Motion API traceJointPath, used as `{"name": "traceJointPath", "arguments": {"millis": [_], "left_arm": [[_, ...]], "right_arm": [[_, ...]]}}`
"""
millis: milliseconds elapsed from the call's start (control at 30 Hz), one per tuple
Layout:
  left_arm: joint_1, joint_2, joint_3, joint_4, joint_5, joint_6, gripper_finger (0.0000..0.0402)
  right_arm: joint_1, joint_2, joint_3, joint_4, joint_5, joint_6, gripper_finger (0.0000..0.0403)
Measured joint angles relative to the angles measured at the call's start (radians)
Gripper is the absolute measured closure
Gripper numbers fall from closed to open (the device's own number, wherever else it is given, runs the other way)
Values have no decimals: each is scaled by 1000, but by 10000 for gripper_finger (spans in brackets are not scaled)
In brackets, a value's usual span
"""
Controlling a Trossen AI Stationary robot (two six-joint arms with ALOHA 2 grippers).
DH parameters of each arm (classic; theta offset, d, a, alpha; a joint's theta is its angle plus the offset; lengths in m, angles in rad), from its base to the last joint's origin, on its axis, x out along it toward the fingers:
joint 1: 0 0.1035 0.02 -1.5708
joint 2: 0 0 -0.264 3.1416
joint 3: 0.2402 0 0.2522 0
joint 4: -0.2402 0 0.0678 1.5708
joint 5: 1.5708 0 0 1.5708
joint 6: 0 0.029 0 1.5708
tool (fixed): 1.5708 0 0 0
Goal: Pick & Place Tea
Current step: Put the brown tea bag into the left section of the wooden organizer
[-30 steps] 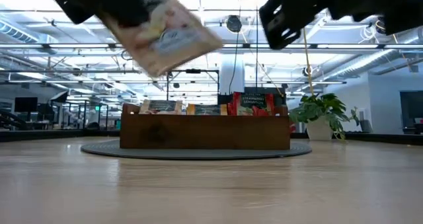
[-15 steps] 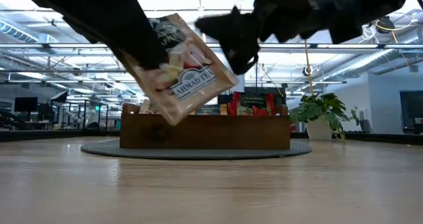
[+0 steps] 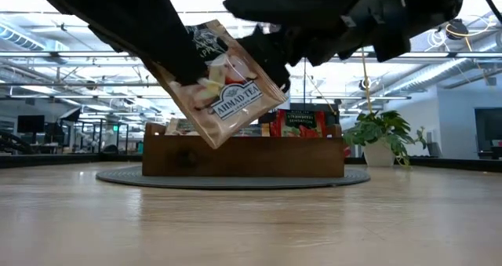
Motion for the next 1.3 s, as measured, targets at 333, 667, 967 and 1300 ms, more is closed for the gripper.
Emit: {"name": "traceJointPath", "arguments": {"millis": [333, 667, 967, 1300], "left_arm": [[5, 0, 0, -8, 4, -1, 396], [5, 0, 0, -7, 5, -1, 396], [-2, 0, 0, 2, 6, 3, 389], [-35, 0, 0, -100, 32, 51, 284]], "right_arm": [[-1, 60, 62, -69, -3, -35, 265], [14, 58, 63, -43, -4, -126, 397], [20, 57, 63, -52, -4, -148, 402], [21, 57, 58, -83, -6, -169, 402]]}}
